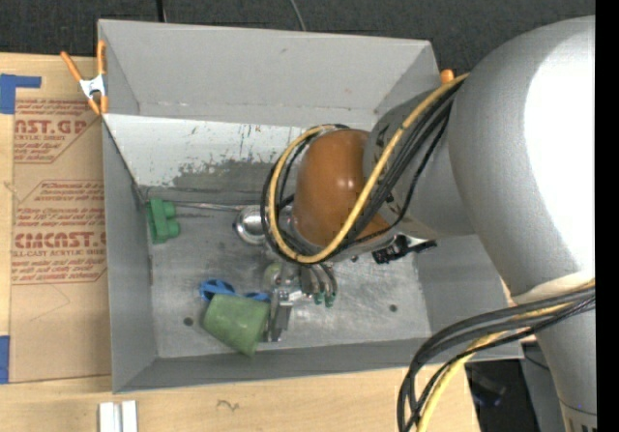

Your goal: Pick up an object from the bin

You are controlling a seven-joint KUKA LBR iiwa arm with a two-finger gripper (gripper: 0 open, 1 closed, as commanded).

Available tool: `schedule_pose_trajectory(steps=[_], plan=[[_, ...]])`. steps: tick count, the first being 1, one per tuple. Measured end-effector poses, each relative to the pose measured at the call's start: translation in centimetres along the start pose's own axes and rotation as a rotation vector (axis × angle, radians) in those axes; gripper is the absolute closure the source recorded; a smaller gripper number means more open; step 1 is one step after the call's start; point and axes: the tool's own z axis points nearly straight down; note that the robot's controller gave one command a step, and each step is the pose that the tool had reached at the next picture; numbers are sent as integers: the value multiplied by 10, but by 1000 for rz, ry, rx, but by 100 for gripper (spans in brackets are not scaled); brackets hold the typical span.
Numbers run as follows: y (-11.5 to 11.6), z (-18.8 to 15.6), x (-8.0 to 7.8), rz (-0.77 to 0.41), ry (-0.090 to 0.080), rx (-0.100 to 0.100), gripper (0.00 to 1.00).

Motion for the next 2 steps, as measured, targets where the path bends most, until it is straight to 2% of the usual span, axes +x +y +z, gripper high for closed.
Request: schedule_pose_trajectory(steps=[1, 2], plan=[[-1, 0, 0, 2, 2, 1, 100], [-47, -133, 13, -11, -3, 2, 100]])
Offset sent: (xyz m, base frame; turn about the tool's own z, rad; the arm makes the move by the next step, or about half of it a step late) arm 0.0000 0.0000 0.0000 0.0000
